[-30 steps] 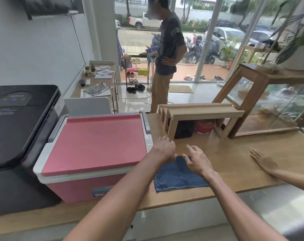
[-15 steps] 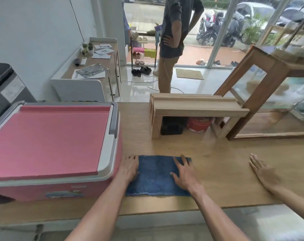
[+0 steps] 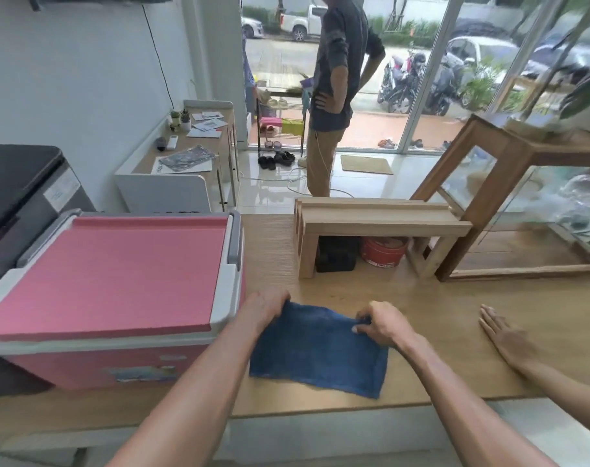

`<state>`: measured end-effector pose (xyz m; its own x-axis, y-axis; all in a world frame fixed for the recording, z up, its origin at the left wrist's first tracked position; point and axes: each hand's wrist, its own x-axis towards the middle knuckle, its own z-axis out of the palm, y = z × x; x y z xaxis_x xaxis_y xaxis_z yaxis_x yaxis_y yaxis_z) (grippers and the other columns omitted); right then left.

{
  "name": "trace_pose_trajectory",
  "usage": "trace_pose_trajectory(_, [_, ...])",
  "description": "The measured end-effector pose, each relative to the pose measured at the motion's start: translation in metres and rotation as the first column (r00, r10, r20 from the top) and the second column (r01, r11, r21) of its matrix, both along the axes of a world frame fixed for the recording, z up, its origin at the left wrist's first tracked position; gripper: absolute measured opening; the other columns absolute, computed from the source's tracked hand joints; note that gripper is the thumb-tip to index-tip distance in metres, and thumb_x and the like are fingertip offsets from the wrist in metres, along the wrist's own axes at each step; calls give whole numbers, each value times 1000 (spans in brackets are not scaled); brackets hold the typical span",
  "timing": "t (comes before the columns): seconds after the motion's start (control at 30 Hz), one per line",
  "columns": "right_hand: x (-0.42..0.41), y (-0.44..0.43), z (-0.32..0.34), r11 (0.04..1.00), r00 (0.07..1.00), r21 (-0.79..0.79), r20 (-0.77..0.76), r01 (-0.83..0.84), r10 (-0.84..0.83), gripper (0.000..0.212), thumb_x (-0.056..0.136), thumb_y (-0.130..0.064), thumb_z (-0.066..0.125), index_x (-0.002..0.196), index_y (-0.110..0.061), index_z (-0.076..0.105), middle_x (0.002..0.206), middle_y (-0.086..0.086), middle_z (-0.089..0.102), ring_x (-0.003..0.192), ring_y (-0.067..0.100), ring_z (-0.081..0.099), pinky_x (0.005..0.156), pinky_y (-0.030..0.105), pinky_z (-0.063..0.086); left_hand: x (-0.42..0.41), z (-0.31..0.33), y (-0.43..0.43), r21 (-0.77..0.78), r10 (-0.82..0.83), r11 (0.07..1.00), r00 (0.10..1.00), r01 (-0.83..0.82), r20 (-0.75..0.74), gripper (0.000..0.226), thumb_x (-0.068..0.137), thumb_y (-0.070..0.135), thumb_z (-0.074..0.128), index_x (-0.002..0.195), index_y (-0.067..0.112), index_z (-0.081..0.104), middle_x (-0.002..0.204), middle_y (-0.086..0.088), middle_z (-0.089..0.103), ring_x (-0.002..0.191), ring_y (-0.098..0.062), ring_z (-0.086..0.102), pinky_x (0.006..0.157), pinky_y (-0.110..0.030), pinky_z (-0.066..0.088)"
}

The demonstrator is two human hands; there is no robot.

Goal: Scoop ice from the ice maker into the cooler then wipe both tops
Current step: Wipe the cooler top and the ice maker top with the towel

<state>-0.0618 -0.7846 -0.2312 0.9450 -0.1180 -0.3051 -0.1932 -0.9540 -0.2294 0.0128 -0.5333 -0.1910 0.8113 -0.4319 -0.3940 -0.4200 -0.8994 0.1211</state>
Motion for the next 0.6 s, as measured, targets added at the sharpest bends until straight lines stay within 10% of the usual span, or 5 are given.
trace_pose_trajectory(0.23, [-19,17,141,999,999,37,-9,-38,38,28,84,-30,75,60,-40,65,66,-18,62,67,2,55,58,19,39,-10,109,35,-236,-43,971,997,28,-57,37,91,33,65,123,16,63,121,-2,62,108,-23,57,88,-31,43])
trace_pose_trajectory(0.4, [-37,63,210,995,998,74,12,-66,66,10,88,-31,70,82,-27,78,88,-8,72,85,9,63,69,27,46,-30,171,93,-384,-65,923,993,23,-97,24,88,37,69,95,13,67,78,5,57,66,-11,51,54,-23,41])
trace_pose_trajectory(0.6, [-35,158,207,988,988,116,123,-106,91,13,89,-33,68,80,-24,74,84,-7,68,78,11,61,62,26,44,-36,173,197,-372,80,922,992,-110,-95,24,83,41,73,82,19,64,85,-1,62,65,-17,54,49,-25,45])
